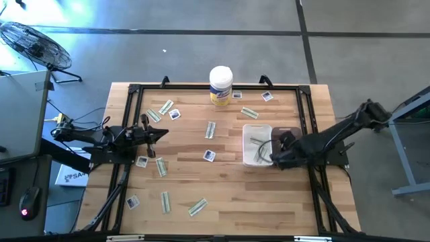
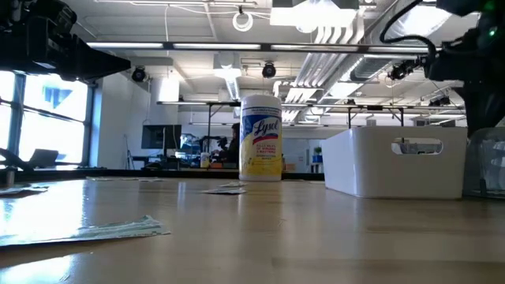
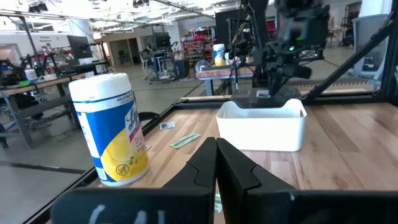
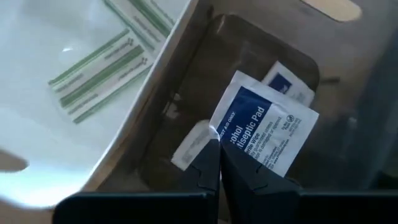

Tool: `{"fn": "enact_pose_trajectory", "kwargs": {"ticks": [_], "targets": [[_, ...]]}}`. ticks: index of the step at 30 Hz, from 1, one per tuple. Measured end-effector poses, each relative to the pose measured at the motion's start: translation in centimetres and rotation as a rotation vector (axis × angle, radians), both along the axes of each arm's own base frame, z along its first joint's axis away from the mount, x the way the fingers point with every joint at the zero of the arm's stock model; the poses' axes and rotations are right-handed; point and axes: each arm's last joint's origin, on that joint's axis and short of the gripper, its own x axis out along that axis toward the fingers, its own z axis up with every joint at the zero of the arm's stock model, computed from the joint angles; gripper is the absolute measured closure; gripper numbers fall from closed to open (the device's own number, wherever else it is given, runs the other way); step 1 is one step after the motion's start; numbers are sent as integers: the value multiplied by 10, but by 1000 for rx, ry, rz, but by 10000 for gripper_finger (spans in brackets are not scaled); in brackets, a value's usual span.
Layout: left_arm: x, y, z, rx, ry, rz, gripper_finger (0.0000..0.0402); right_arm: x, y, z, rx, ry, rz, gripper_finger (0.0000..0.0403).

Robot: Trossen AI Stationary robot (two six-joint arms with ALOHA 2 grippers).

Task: Pick & Place First Aid Supplies
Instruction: Put the blue alcohol pad into the black bin, then put the green bandage pack into the white bin

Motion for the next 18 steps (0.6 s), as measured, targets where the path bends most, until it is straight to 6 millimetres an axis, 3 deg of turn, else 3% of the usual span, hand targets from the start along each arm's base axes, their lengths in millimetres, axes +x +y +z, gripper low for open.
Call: {"fn": "enact_pose_trajectory", "kwargs": {"ticks": [10,14,18], "targets": [[0,0,0,0,0,0,401,-4,-24,-31,7,-33,6,348],[0,0,0,0,0,1,401,1,-26,-23,-20,-55,3,322],[0,0,0,0,0,0,401,14,-25,3,-49,-127,48,311]]}}
